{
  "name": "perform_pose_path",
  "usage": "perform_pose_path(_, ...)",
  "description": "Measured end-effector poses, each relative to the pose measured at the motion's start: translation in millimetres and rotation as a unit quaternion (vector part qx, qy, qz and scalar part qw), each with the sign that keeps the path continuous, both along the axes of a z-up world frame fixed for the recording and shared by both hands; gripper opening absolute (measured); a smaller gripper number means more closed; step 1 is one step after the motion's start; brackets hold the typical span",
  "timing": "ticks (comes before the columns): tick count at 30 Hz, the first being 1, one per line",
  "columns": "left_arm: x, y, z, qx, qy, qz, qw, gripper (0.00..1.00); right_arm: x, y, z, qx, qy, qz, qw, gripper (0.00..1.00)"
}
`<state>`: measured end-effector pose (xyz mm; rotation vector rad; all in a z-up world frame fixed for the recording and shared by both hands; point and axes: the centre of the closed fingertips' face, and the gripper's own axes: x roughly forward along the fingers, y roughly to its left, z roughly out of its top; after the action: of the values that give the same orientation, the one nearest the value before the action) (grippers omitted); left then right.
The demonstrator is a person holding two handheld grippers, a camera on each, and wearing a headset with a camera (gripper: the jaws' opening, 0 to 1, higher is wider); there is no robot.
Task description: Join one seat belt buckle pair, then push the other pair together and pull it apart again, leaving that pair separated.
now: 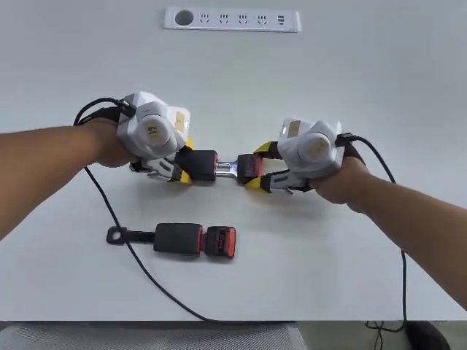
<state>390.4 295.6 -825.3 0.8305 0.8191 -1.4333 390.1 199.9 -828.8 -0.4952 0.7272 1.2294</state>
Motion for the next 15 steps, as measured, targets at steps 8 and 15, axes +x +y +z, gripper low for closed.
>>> perform_pose_path(8,-0.2,0.0,0.1,0.001,0.0,0.002,1.0,0.34,-3.1,-19.4,-0.1,0.003,-0.003,-0.003,1.0,0.35)
perform_pose_path(15,-0.4,0.0,0.2,0.002,0.001,0.003,1.0,0.34,-3.3,-33.9,1.4,0.0,-0.003,-0.008,1.0,0.35)
